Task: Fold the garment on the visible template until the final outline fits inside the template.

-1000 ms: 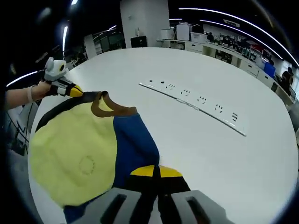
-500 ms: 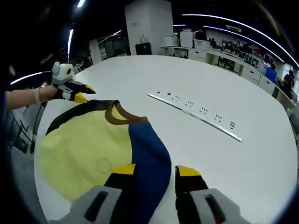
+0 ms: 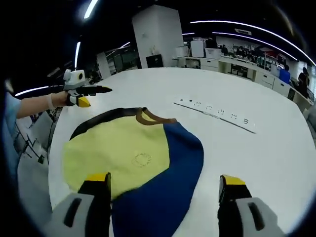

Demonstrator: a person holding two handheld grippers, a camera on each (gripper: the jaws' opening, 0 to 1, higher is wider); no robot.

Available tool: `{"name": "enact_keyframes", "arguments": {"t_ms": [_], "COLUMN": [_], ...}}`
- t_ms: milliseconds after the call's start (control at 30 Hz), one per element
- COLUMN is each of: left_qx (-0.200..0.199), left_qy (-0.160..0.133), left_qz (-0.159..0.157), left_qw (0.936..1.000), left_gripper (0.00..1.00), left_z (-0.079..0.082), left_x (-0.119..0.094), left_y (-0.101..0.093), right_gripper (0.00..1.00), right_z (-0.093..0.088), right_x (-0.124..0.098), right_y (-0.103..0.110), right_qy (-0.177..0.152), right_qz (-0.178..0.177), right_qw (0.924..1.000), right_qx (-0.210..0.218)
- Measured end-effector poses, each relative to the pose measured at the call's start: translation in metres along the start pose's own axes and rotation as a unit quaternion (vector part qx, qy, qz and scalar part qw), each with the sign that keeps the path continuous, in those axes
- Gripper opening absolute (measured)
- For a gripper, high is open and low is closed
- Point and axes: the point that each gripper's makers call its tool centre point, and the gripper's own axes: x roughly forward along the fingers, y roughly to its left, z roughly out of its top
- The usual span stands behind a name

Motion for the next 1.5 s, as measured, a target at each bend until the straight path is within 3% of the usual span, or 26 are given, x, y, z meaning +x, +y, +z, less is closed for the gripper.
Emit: {"name": "enact_keyframes", "arguments": {"t_ms": [167,433,833,1500], "left_qx": [0.001,0.003,0.018,0.014], "left_qy": [-0.008,-0.021,-0.034,-0.014], "left_qz": [-0.009,-0.007,-0.004,0.005], "left_qw": [0.9999,0.9998,0.9993,0.9998], "left_gripper": [0.99,0.99,0.97,0.95], "left_z": [0.004,0.009,0.004,-0.036], "left_x": [-0.013,-0.040,-0.082,-0.127], "left_y": [-0.009,-0.026,-0.066,-0.092], "right_gripper": [1.00,1.00,0.98,0.94], "right_z": [0.000,-0.001,-0.031,-0.069], "right_x": [-0.014,-0.035,-0.070,-0.110], "right_y": [0.007,0.025,0.050,0.060], "right_qy": [-0.009,-0.025,-0.029,-0.048], "right_qz": [-0.005,-0.012,-0.015,-0.046], "right_qw": [0.9999,0.9996,0.9994,0.9968], "right_qx": [0.000,-0.001,0.009,0.046]}}
